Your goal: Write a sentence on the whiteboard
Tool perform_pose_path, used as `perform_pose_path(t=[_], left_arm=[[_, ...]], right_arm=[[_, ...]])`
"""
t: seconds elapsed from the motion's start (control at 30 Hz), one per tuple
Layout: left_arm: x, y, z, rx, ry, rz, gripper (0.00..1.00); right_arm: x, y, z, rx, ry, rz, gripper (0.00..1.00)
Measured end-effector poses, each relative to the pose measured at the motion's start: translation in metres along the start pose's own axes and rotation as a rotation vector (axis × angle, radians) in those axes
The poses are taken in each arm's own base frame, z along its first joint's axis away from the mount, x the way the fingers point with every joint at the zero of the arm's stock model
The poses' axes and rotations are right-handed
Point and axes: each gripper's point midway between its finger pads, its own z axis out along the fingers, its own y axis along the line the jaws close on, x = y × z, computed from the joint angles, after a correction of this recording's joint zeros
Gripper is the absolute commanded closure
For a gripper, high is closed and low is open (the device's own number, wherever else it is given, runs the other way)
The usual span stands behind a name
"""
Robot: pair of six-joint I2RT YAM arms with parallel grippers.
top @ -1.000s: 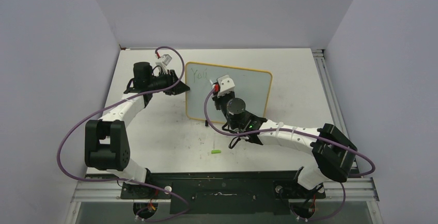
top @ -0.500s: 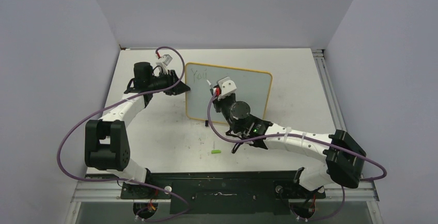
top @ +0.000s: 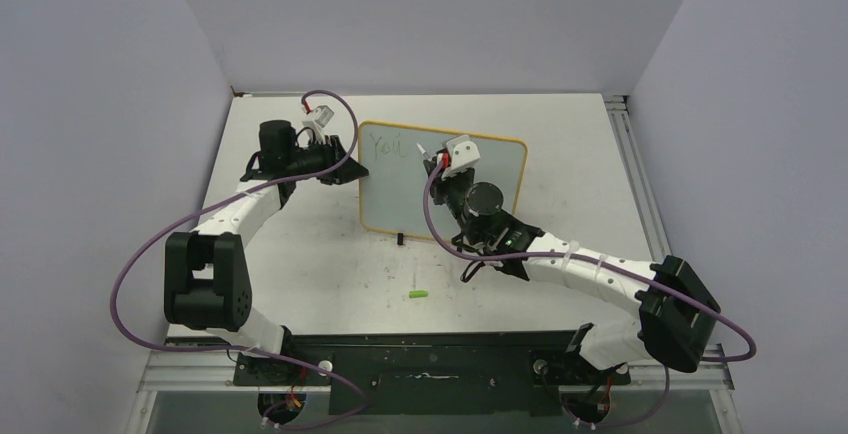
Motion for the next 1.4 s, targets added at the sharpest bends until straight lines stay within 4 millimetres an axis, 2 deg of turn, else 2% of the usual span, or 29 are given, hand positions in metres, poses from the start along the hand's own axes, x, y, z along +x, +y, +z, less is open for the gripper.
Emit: perform_pose_path(t=[0.2,0.67,1.4], left_arm=[[0.000,0.000,0.000,0.000,0.000,0.000,0.69],[0.000,0.000,0.000,0.000,0.001,0.000,0.69],[0.001,0.001,0.001,-0.007,0.001,0.007,0.69]], right_arm=[[0.000,0.004,0.000,-0.022,0.001,0.006,0.95],[0.003,0.000,0.001,-0.002,0.008,0.021,0.95],[0.019,-0.006,0.008,0.031,0.039,0.013,0.95]])
